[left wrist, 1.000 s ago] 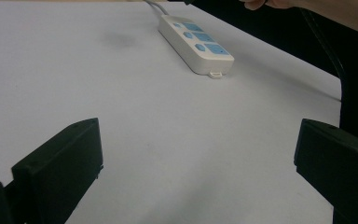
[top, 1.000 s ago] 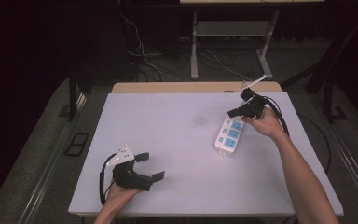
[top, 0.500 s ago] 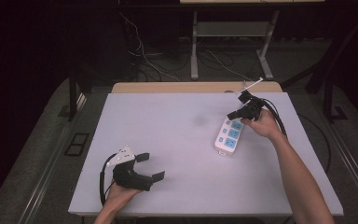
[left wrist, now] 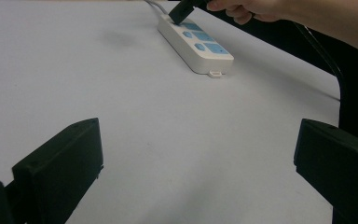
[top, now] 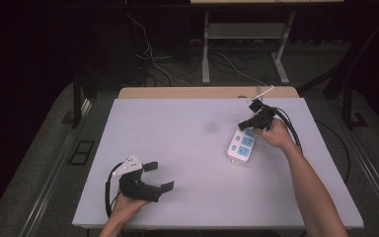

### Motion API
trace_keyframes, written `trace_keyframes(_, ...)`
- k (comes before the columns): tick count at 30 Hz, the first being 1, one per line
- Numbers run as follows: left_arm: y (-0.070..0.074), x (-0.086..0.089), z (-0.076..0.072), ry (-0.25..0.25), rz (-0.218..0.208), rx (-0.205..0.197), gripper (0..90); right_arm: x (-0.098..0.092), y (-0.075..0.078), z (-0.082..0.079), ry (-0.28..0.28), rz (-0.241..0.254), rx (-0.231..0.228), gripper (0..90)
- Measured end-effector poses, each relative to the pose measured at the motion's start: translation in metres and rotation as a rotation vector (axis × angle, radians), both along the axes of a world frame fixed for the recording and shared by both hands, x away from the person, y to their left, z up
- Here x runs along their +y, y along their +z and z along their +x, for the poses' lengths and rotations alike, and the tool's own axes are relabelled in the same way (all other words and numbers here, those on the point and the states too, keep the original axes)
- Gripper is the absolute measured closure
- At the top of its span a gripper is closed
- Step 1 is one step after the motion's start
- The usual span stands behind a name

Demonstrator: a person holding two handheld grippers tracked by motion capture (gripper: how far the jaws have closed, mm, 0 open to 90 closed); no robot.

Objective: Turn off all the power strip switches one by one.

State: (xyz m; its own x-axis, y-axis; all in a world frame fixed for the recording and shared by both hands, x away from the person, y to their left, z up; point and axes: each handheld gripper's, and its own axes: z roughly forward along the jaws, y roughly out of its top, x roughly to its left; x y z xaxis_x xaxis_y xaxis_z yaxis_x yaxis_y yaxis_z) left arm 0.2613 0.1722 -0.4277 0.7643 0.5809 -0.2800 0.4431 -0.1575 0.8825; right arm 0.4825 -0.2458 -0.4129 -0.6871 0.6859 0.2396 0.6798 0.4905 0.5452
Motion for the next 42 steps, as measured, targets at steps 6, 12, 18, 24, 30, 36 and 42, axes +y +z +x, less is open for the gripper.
trace_keyframes(6, 0.0, -0.001, -0.001, -0.004, 0.004, -0.002, 0.0, -0.005, 0.0, -0.001, -0.013, -0.01, -0.015, 89.9)
trace_keyframes(12, 0.0, -0.001, 0.0, -0.003, 0.006, 0.0, 0.0, -0.01, -0.004, -0.002, -0.045, 0.03, -0.015, 90.0)
trace_keyframes(18, 0.0, -0.001, 0.0, -0.004, 0.01, 0.0, 0.0, -0.007, -0.003, -0.003, -0.049, 0.008, -0.025, 90.0)
trace_keyframes(24, 0.0, -0.001, -0.001, -0.001, 0.012, -0.002, 0.0, -0.003, -0.002, -0.005, -0.053, -0.019, -0.042, 90.0)
trace_keyframes(30, 0.0, -0.001, -0.001, -0.002, 0.013, -0.002, 0.0, 0.004, -0.004, -0.004, -0.054, -0.02, -0.062, 90.0)
trace_keyframes(36, 0.0, 0.0, 0.0, 0.001, 0.015, -0.001, 0.0, 0.004, -0.004, -0.004, -0.052, -0.022, -0.062, 90.0)
trace_keyframes(42, 0.0, 0.0, 0.0, 0.004, 0.013, -0.001, 0.0, 0.004, -0.003, -0.005, -0.049, -0.024, -0.068, 90.0)
